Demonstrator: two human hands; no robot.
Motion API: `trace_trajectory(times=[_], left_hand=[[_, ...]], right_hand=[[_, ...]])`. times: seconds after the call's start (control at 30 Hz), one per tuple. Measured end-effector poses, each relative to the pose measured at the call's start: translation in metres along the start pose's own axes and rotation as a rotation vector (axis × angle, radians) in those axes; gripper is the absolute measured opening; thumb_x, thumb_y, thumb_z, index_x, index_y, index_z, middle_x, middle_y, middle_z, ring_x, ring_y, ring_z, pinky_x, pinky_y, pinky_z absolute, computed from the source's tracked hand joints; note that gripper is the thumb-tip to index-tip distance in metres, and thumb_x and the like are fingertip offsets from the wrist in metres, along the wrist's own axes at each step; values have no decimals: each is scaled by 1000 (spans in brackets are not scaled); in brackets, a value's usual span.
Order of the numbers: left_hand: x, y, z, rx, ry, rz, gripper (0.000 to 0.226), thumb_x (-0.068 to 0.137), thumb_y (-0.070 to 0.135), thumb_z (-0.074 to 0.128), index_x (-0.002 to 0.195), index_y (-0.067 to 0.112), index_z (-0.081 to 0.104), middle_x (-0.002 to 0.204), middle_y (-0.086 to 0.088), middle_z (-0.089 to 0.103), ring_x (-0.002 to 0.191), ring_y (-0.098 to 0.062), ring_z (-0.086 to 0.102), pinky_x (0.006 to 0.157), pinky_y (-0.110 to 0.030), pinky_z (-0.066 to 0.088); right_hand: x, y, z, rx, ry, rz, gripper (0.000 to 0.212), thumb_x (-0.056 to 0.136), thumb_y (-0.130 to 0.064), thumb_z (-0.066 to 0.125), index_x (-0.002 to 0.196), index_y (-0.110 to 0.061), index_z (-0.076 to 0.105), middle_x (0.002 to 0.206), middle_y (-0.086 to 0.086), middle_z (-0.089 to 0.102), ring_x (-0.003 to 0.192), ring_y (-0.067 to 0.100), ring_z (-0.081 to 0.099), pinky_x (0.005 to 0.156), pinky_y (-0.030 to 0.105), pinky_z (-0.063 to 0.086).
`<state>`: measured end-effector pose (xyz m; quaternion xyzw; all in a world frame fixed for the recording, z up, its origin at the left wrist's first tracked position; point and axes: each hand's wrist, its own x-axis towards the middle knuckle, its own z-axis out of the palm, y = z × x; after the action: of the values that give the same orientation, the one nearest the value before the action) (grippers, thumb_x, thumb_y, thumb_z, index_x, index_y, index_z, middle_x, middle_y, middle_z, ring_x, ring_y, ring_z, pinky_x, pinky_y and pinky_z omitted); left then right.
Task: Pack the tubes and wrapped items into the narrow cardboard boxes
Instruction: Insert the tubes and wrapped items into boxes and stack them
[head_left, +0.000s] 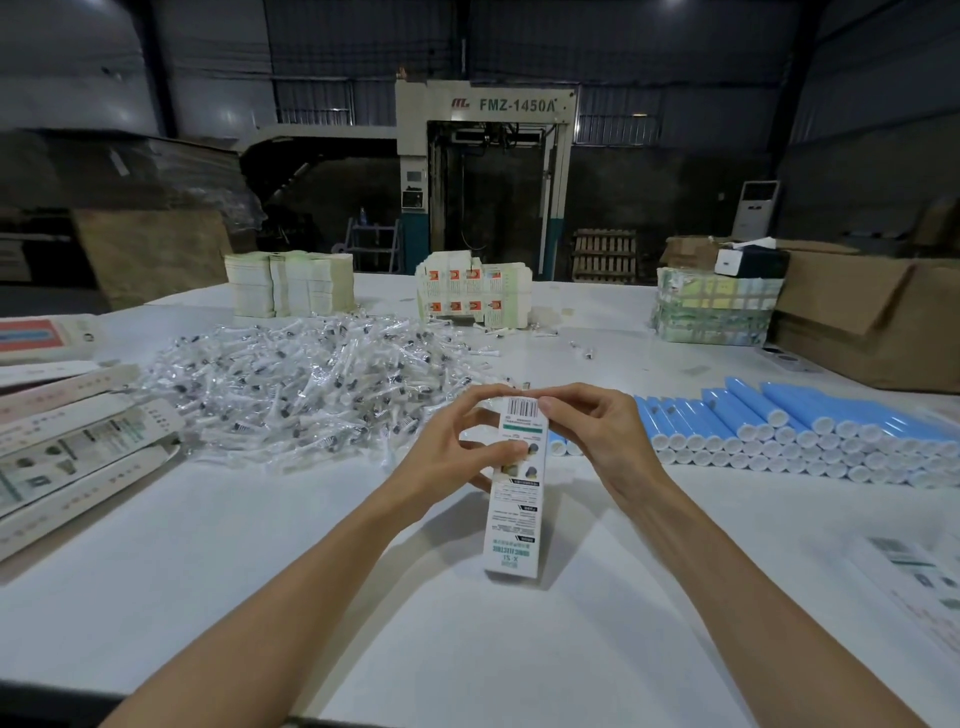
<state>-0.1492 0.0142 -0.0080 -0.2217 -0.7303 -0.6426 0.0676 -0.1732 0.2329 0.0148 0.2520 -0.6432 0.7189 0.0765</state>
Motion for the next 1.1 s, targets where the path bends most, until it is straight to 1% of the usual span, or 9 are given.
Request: trace_trajectory(times=[0.2, 0.33, 0.5, 0.6, 0.67, 0.77, 0.83, 0.93, 1.1], left_hand=[[-1, -4, 6, -65, 27, -5, 66, 89, 31, 90, 145, 36, 55, 118, -5, 77, 102, -33, 79, 71, -46, 66], [0, -2, 14, -282, 93, -26, 62, 88, 25, 89, 139, 36, 55, 122, -14, 77, 103, -33, 77, 77, -44, 65], [-1, -5, 13, -345, 160, 10, 57, 89, 16, 86, 133, 36, 56, 118, -13, 78, 108, -31, 77, 83, -38, 64], [-1, -9, 12, -277, 193, 26, 55, 93, 15, 81, 136, 35, 52, 118, -10, 79, 109, -26, 75, 83, -30, 62], [-2, -12, 9, -180, 204, 38, 57, 91, 26, 83, 137, 38, 51, 117, -3, 79, 107, -19, 74, 80, -25, 60], [-1, -18, 11, 19, 187, 40, 66, 91, 41, 80, 146, 44, 43, 115, 7, 76, 107, -6, 72, 80, -16, 57], [0, -22, 16, 127, 177, 51, 71, 95, 41, 74, 154, 42, 34, 127, 10, 66, 107, 1, 68, 78, -11, 55], [-3, -29, 20, 316, 87, 121, 66, 102, 46, 65, 158, 36, 31, 136, 7, 55, 118, -2, 60, 87, -19, 54], [-6, -34, 23, 499, -39, 230, 51, 105, 29, 66, 150, 41, 45, 127, 9, 60, 121, -10, 58, 96, -40, 56]], right_hand=[[0, 10, 7, 59, 25, 29, 17, 98, -11, 71, 114, -9, 78, 113, 14, 78, 108, 31, 74, 93, 34, 61], [-5, 16, 19, 256, 82, 240, 33, 98, -35, 69, 127, -20, 68, 114, 7, 78, 98, 19, 75, 80, 33, 60], [-14, 26, 22, 163, -181, 400, 57, 94, -69, 61, 132, -27, 72, 120, 19, 73, 108, 38, 70, 100, 53, 57], [-16, 26, 27, 139, -206, 424, 56, 92, -71, 63, 133, -34, 70, 117, 13, 75, 100, 35, 73, 89, 45, 60], [-18, 23, 28, 67, -190, 415, 53, 92, -71, 63, 130, -34, 72, 116, 13, 76, 98, 33, 74, 87, 45, 61], [-23, 15, 25, -95, -138, 398, 53, 94, -74, 57, 128, -36, 72, 113, 7, 78, 99, 25, 76, 90, 45, 61], [-27, 6, 19, -243, -66, 382, 57, 97, -74, 49, 137, -35, 66, 126, -1, 74, 113, 21, 72, 101, 47, 56], [-37, -14, 0, -413, 34, 369, 66, 103, -68, 41, 157, -30, 45, 157, -11, 47, 143, 13, 45, 119, 38, 33], [-75, -58, -65, -670, 148, 285, 32, 106, -54, 43, 133, -39, 52, 123, -23, 58, 119, 9, 52, 85, 22, 38]])
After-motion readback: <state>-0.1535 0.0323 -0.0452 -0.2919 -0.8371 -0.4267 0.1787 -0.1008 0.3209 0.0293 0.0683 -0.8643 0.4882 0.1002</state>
